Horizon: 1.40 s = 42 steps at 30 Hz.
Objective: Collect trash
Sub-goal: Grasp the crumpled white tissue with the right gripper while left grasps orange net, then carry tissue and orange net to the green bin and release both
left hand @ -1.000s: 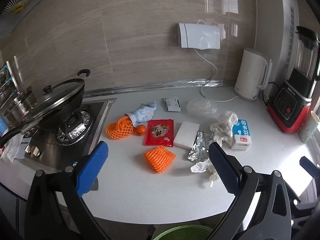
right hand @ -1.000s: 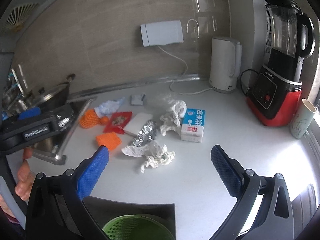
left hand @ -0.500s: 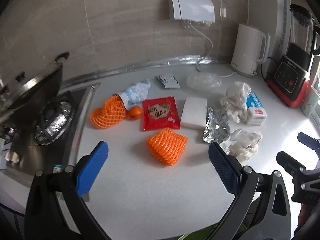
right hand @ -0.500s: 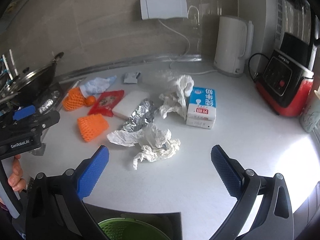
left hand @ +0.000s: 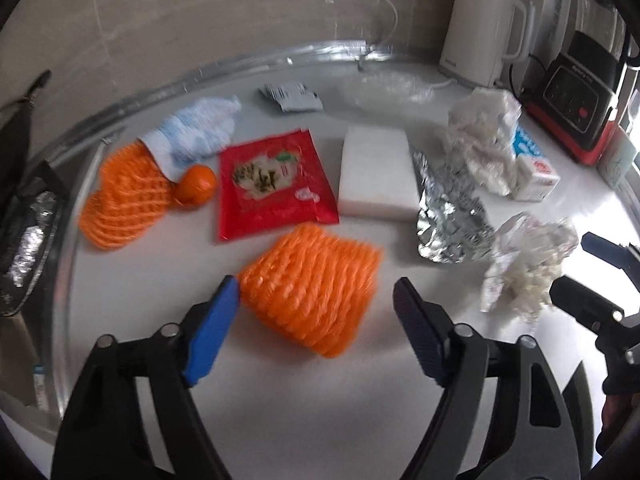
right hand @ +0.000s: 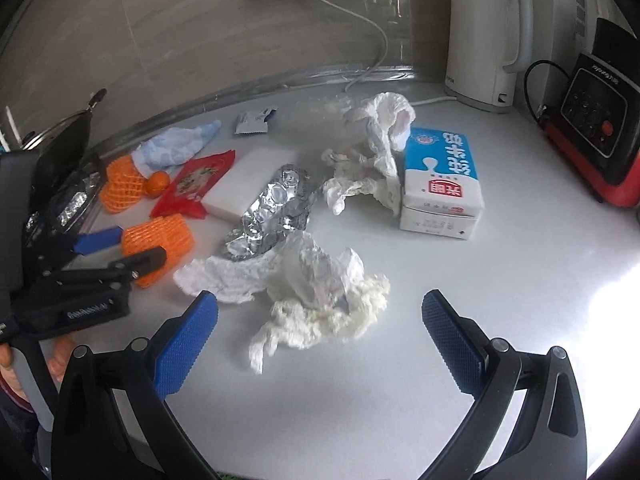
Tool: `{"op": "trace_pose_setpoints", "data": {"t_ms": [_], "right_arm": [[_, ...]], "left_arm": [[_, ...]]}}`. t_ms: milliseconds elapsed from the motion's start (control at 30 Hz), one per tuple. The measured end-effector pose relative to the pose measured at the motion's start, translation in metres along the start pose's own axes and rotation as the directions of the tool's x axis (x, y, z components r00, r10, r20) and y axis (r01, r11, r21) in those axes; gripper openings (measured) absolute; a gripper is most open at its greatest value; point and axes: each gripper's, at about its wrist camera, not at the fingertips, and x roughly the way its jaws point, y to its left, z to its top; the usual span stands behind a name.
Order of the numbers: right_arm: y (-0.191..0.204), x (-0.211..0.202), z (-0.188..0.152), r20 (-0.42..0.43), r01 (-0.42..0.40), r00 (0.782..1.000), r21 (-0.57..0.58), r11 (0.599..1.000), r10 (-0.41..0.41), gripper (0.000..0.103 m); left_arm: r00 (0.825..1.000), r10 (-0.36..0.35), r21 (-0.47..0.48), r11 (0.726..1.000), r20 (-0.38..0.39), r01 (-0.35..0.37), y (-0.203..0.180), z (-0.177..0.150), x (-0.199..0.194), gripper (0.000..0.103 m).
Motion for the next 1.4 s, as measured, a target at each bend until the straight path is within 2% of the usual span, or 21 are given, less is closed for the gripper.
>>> {"op": "trace_pose_setpoints", "data": {"t_ms": [100, 233, 300, 367, 467, 533, 667, 833, 1033, 1233, 1400], "right_arm": [[0.003, 0.013, 0.005, -0.008, 0.001, 1.000, -0.002, 1.000, -0.001, 0.097], [0.007, 0.027, 0.008, -0.026, -0.012, 1.000, 0.003, 1.000, 0.012, 0.085], [0.008, 0.033, 0.009, -0.041, -0.013, 0.999, 0.004, 1.000, 0.013, 0.074], [0.009, 0.038, 0.009, -0.065, -0.015, 0.998, 0.002, 1.000, 0.015, 0.054], [0.008, 0.038, 0.008, -0.079, -0.035, 0.996, 0.009, 0.999, 0.036, 0.033], [0.006, 0.036, 0.007, -0.076, -0.044, 0.996, 0.013, 0.999, 0.045, 0.025], [0.002, 0.026, 0.004, -0.068, -0.069, 0.995, 0.022, 0.997, 0.070, 0.017], [0.002, 0.002, -0.001, -0.043, -0.097, 0.994, 0.020, 0.995, 0.098, 0.014], [0.003, -0.045, -0.013, -0.014, -0.131, 0.991, -0.001, 0.991, 0.131, 0.014], [0.004, -0.099, -0.045, -0.013, -0.173, 0.985, -0.051, 0.984, 0.173, 0.014], [0.002, -0.132, -0.077, -0.030, -0.205, 0.979, -0.083, 0.975, 0.203, 0.014]], "left_arm": [[1.000, -0.007, 0.001, 1.000, -0.012, 0.007, 0.003, 0.000, 0.012, 0.062], [0.999, -0.044, -0.012, 0.999, -0.004, 0.044, 0.010, 0.003, 0.014, 0.053], [0.999, -0.052, -0.011, 0.999, -0.002, 0.052, 0.012, 0.005, 0.014, 0.046], [0.998, -0.057, -0.006, 0.998, -0.002, 0.057, 0.014, 0.006, 0.011, 0.040], [0.998, -0.060, 0.000, 0.998, 0.005, 0.060, 0.017, 0.007, 0.004, 0.032], [0.998, -0.060, 0.000, 0.998, 0.007, 0.060, 0.019, 0.006, -0.003, 0.029], [0.998, -0.051, 0.007, 0.999, 0.023, 0.051, 0.019, 0.002, -0.018, 0.028], [0.997, -0.072, 0.018, 0.997, 0.041, 0.072, 0.011, -0.009, -0.052, 0.028], [0.987, -0.155, 0.037, 0.987, 0.041, 0.154, -0.010, -0.031, -0.097, 0.028], [0.978, -0.206, 0.101, 0.973, -0.015, 0.207, -0.042, -0.078, -0.137, 0.029], [0.971, -0.225, 0.119, 0.965, -0.077, 0.233, -0.062, -0.123, -0.148, 0.031]]}}
